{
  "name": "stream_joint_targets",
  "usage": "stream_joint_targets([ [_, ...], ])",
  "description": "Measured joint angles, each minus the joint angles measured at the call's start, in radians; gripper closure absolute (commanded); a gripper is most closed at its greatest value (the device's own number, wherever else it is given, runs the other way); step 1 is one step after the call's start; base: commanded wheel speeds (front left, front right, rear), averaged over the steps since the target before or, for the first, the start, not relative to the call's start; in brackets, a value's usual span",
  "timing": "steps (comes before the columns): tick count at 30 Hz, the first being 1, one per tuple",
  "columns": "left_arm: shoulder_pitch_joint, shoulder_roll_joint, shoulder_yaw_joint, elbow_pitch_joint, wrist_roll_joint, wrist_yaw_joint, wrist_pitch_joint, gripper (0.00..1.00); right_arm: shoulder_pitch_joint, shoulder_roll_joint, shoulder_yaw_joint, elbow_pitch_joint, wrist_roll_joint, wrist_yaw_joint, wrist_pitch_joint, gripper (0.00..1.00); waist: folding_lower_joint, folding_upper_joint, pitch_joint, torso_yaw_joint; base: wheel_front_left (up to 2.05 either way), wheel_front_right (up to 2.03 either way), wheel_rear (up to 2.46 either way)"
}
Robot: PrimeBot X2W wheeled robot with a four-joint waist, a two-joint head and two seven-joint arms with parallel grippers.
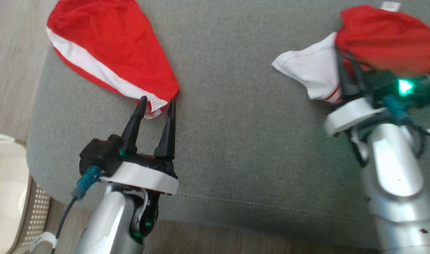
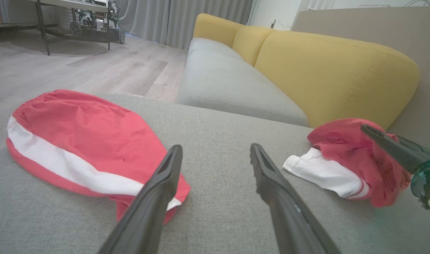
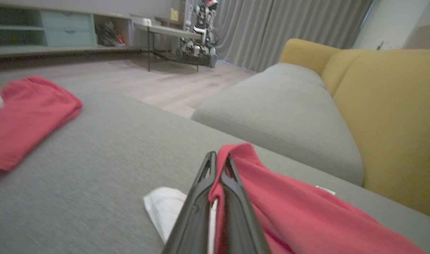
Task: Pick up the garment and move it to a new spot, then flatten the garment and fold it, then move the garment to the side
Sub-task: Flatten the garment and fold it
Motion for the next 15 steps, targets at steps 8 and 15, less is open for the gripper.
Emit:
stream_joint_targets([
  [8, 0.041, 0.0, 0.031, 0.017, 0.0, -0.001, 0.0, 0.0, -0.028, -0.002, 0.284, -0.17, 0.256, 0.0, 0.0, 1.0, 0.0, 0.0, -0.093, -0.025, 0.0, 0.0, 0.0],
  [15, 0.119, 0.001, 0.057, 0.018, 0.0, -0.001, 0.0, 0.0, -0.155, -0.003, 0.241, -0.323, 0.328, 0.0, -0.001, 1.0, 0.0, 0.0, -0.169, -0.084, 0.0, 0.0, 0.0],
])
